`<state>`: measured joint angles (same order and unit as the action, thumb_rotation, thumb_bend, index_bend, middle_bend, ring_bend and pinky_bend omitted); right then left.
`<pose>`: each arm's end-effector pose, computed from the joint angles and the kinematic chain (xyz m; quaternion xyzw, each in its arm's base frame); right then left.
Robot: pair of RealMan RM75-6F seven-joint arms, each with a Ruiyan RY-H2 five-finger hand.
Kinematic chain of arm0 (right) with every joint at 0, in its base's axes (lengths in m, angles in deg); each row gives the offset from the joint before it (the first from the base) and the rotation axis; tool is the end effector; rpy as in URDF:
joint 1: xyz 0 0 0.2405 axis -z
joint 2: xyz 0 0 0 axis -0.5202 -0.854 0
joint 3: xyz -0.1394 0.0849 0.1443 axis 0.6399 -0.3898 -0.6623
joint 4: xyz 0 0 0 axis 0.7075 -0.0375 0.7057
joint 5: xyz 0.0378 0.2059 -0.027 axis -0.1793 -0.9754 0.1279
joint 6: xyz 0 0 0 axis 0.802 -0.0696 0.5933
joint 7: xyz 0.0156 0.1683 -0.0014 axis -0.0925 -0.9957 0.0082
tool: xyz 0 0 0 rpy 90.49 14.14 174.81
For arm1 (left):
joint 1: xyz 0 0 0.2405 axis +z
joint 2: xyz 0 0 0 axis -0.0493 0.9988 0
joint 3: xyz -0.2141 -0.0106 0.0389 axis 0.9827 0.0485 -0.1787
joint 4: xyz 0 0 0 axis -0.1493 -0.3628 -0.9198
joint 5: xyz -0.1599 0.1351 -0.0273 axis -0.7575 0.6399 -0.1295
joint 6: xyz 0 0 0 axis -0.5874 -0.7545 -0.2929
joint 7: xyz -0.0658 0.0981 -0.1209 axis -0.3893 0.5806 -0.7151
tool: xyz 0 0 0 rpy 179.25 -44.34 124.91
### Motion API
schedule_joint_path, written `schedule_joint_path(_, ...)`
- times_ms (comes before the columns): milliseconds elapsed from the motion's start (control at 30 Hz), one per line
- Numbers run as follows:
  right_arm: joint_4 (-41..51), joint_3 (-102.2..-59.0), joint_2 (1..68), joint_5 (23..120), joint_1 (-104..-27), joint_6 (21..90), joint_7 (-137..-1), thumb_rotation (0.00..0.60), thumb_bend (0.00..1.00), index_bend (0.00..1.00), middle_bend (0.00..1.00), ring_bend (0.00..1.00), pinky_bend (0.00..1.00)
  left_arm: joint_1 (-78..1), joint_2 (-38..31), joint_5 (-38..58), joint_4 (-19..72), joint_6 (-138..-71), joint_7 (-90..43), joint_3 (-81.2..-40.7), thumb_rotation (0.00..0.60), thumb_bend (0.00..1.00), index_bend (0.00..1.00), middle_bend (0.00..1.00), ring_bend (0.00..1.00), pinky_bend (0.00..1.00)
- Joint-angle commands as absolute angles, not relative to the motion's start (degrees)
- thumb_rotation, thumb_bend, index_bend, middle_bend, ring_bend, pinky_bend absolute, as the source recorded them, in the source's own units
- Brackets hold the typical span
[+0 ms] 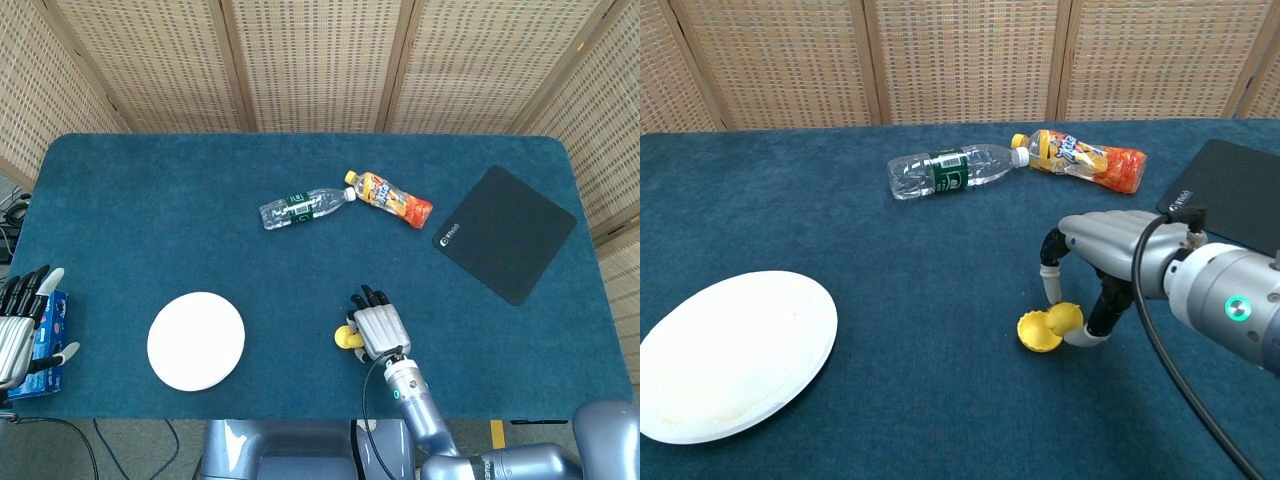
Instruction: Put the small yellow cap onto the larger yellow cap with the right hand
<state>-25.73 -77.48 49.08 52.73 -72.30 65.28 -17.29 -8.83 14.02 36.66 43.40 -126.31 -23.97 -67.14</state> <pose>-0.0736 -0.2583 -0.0554 0.7389 -0.4169 0.2928 0.4410 -0.2756 0.2063 0.1353 -0.6093 -0.3711 -0.3936 0.5797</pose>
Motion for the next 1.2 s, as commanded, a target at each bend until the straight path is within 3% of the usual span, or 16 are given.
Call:
schedule_joint_path(33, -24.9, -78.0, 49.9, 52.2, -72.7, 65.1, -17.2, 0.6, 0.21, 0.53, 0.18, 0.0, 0.13, -8.8, 14.0, 36.7, 43.4, -126.3, -24.1, -67.2, 0.6, 0.16, 0.0, 0.0, 0.0, 0.0)
schedule_joint_path(867, -22.3, -79.0, 51.9, 51.1, -73.8, 64.0, -18.1, 0.6, 0.19, 0.52, 0.17, 0.01, 0.13, -9.1, 13.9, 37.2, 43.4, -125.6, -24.5, -67.7, 0.6, 0.16, 0.0, 0.0, 0.0, 0.0)
schedule_joint_path(1200, -20.9, -78.7, 52.1, 53.2, -72.9, 64.9, -20.0, 0.6, 0.1, 0.4, 0.09, 0.0, 0.12, -9.1, 14.0, 37.4, 43.5, -125.7, -24.5, -67.7, 0.6, 0.16, 0.0, 0.0, 0.0, 0.0)
